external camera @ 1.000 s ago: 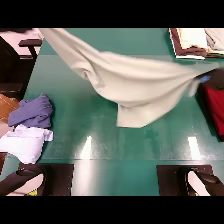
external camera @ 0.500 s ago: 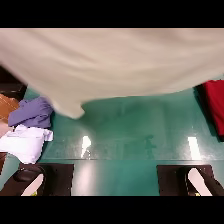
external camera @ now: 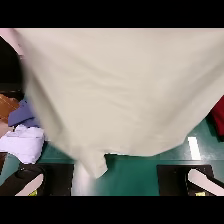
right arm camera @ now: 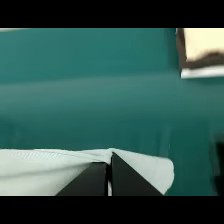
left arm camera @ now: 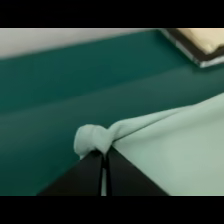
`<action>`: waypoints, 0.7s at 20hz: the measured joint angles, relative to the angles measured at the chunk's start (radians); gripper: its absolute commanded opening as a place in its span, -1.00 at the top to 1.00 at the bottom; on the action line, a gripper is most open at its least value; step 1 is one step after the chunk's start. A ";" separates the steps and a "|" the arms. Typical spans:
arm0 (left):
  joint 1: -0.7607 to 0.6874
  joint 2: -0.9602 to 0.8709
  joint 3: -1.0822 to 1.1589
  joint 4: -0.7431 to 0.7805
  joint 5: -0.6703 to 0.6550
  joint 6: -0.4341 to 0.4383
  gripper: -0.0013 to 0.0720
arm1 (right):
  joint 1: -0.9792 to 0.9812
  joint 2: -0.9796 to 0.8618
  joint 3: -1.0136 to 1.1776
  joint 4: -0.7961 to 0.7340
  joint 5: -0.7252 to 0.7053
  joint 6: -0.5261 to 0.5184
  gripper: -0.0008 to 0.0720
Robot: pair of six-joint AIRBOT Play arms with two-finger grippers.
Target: Fold the shirts.
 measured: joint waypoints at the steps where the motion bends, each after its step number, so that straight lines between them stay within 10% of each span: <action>1: 0.000 -0.047 -0.048 0.002 0.000 -0.004 0.91 | 0.050 -0.045 -0.034 -0.054 -0.004 -0.002 0.95; 9: 0.000 -0.434 -0.246 0.012 0.154 -0.016 0.85 | 0.339 -0.406 -0.143 -0.339 -0.097 -0.008 0.74; 11: 0.000 -0.478 -0.253 0.021 0.167 -0.016 -0.59 | 0.355 -0.452 -0.148 -0.367 -0.110 -0.008 -0.10; 14: 0.015 -0.505 -0.236 0.035 0.143 -0.019 -0.49 | 0.341 -0.470 -0.151 -0.336 -0.091 -0.017 -0.09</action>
